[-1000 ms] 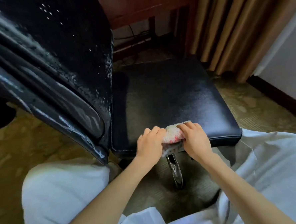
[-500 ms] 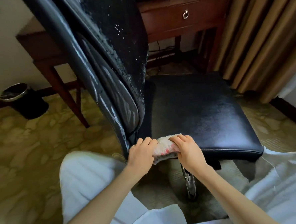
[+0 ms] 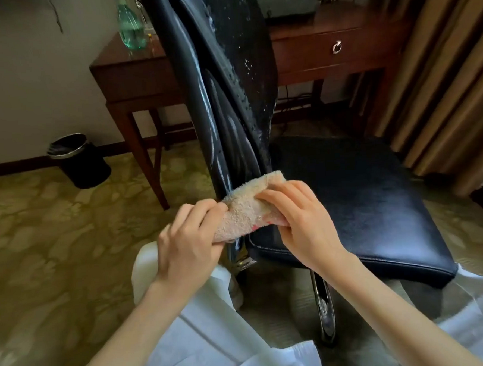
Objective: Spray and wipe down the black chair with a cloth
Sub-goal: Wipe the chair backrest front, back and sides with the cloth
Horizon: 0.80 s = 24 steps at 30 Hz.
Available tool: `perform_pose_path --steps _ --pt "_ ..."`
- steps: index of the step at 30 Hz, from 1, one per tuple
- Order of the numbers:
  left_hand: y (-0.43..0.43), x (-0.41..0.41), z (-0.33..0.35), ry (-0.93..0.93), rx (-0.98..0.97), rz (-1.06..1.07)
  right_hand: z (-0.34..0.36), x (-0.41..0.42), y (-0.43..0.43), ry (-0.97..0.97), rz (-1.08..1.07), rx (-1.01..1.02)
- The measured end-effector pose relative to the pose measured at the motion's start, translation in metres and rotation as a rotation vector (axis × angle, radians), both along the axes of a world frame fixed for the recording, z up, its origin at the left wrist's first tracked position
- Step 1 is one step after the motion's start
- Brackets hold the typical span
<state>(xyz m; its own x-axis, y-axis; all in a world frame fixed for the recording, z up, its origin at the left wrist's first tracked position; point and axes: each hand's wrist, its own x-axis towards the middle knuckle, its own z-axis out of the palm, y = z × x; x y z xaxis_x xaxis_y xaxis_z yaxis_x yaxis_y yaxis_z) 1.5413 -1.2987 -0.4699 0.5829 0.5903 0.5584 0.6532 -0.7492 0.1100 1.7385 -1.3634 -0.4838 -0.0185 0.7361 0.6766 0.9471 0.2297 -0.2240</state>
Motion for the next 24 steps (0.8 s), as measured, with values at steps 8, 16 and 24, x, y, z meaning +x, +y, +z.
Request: perform_pose_path --steps 8,16,24 --pt "0.036 -0.026 0.107 -0.149 0.327 0.112 0.114 -0.027 0.037 -0.055 0.041 0.267" --pt "0.061 -0.03 0.155 -0.254 0.422 0.148 0.164 -0.045 0.066 -0.077 0.026 0.33" --pt "0.073 -0.011 0.103 -0.299 0.327 0.011 0.118 -0.036 0.061 -0.035 0.019 0.217"
